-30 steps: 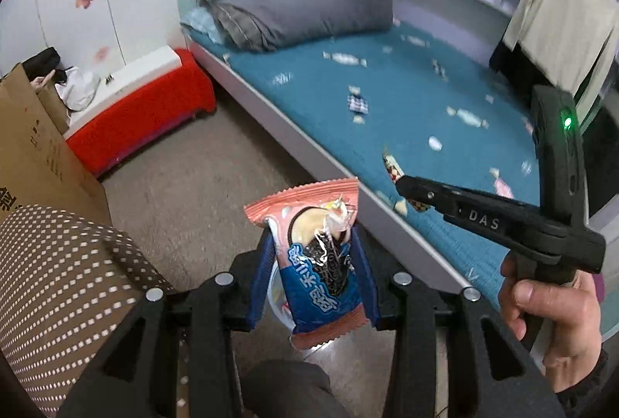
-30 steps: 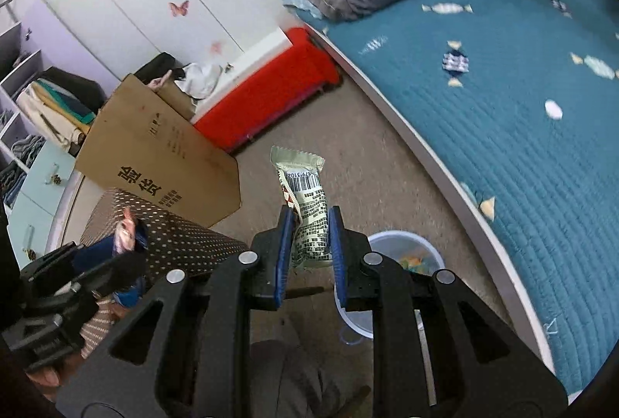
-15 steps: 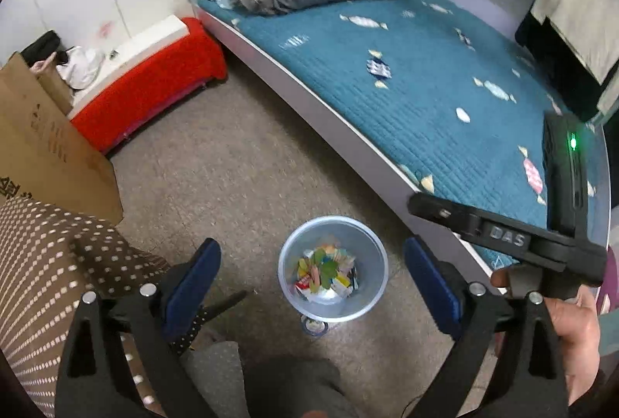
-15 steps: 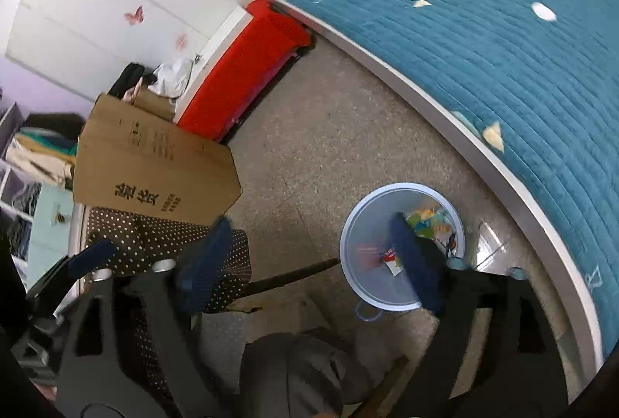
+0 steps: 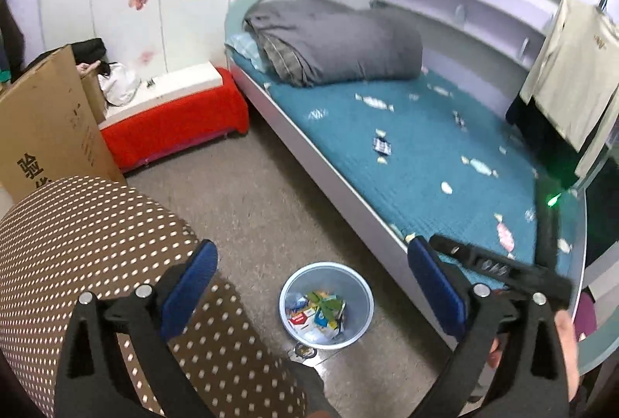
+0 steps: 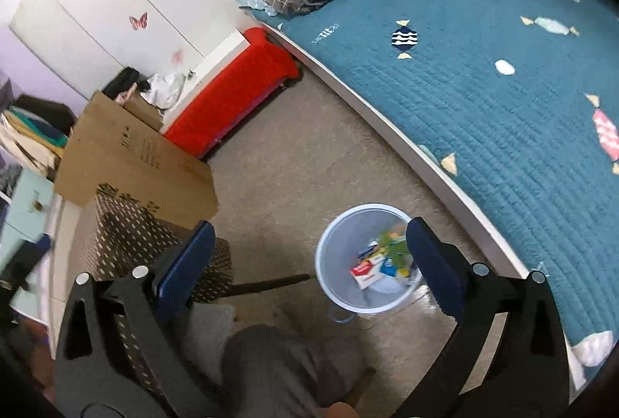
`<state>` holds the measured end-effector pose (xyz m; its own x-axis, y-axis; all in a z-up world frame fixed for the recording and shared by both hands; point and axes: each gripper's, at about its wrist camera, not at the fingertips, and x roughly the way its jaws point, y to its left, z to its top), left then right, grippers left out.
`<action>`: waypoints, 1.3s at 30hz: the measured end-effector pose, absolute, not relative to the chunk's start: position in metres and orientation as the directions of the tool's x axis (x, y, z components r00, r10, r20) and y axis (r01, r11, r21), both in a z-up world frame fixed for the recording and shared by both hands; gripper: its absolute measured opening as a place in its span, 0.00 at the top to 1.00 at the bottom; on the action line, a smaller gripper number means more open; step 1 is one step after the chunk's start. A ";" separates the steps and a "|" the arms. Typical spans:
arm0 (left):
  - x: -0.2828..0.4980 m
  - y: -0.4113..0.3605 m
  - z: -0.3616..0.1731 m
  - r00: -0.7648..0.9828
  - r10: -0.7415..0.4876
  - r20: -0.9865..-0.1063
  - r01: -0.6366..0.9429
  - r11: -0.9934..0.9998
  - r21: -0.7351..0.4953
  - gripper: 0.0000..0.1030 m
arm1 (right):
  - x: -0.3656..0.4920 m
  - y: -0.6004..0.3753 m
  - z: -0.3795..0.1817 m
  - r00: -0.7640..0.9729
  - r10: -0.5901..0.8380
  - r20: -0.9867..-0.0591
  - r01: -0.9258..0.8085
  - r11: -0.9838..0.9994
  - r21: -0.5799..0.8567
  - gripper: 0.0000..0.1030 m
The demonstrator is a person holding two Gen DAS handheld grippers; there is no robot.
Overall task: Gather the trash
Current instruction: 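Lower the left tool to the floor beside the wastebasket toward the white box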
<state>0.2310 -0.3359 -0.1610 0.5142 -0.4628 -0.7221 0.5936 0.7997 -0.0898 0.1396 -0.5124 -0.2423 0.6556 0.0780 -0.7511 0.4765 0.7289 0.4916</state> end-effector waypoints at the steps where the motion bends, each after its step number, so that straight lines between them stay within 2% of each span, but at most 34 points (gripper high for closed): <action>1: 0.223 -0.332 -0.158 0.526 -0.471 -0.708 0.592 0.800 -0.093 0.06 | 0.139 -0.509 -0.247 0.646 0.067 -0.760 0.480 0.739 0.473 0.06; 6: 0.196 -0.330 -0.164 0.554 -0.460 -0.694 0.575 0.814 -0.081 0.06 | 0.141 -0.505 -0.307 0.546 0.049 -0.836 0.521 0.762 0.385 0.06; 15: 0.162 -0.364 -0.235 0.568 -0.375 -0.733 0.475 0.876 -0.079 0.06 | 0.140 -0.522 -0.449 0.395 0.094 -0.914 0.600 0.727 0.334 0.06; 17: 0.155 -0.379 -0.257 0.591 -0.336 -0.733 0.462 0.886 -0.034 0.04 | 0.142 -0.528 -0.479 0.368 0.095 -0.925 0.617 0.719 0.320 0.06; 18: 0.149 -0.387 -0.263 0.643 -0.287 -0.710 0.450 0.892 0.047 0.04 | 0.144 -0.529 -0.493 0.356 0.096 -0.930 0.623 0.717 0.312 0.08; 20: 0.136 -0.410 -0.280 0.742 -0.183 -0.645 0.415 0.881 0.228 0.04 | 0.151 -0.532 -0.516 0.344 0.096 -0.934 0.623 0.721 0.303 0.18; 21: 0.132 -0.419 -0.286 0.766 -0.160 -0.623 0.413 0.865 0.286 0.04 | 0.156 -0.533 -0.531 0.326 0.092 -0.941 0.624 0.727 0.287 0.27; 22: 0.128 -0.430 -0.294 0.746 -0.191 -0.638 0.457 0.843 0.283 0.04 | 0.160 -0.531 -0.541 0.313 0.091 -0.945 0.627 0.728 0.278 0.34; 27: 0.120 -0.454 -0.352 0.610 -0.231 -0.758 0.560 0.803 0.206 0.04 | 0.172 -0.527 -0.596 0.267 0.108 -0.958 0.663 0.700 0.264 0.45; 29: 0.128 -0.454 -0.379 0.562 -0.187 -0.806 0.548 0.813 0.194 0.04 | 0.174 -0.524 -0.619 0.232 0.107 -0.967 0.667 0.706 0.238 0.57; 30: 0.134 -0.452 -0.389 0.543 -0.172 -0.822 0.538 0.823 0.183 0.04 | 0.173 -0.524 -0.624 0.225 0.111 -0.968 0.665 0.708 0.236 0.70; 33: 0.150 -0.444 -0.429 0.475 -0.130 -0.870 0.494 0.858 0.141 0.04 | 0.172 -0.523 -0.646 0.201 0.123 -0.972 0.680 0.697 0.229 0.82; 36: 0.156 -0.431 -0.467 0.409 -0.089 -0.908 0.447 0.888 0.114 0.04 | 0.168 -0.525 -0.648 0.231 0.119 -0.966 0.680 0.690 0.248 0.84; 37: 0.157 -0.429 -0.478 0.402 -0.061 -0.913 0.428 0.895 0.128 0.04 | 0.166 -0.525 -0.648 0.238 0.122 -0.964 0.691 0.676 0.256 0.85; 38: 0.153 -0.434 -0.483 0.449 -0.019 -0.893 0.435 0.878 0.200 0.04 | 0.160 -0.527 -0.648 0.244 0.113 -0.963 0.716 0.650 0.257 0.85; 39: 0.152 -0.436 -0.487 0.456 -0.028 -0.890 0.449 0.870 0.203 0.04 | 0.153 -0.530 -0.647 0.235 0.095 -0.967 0.740 0.628 0.242 0.86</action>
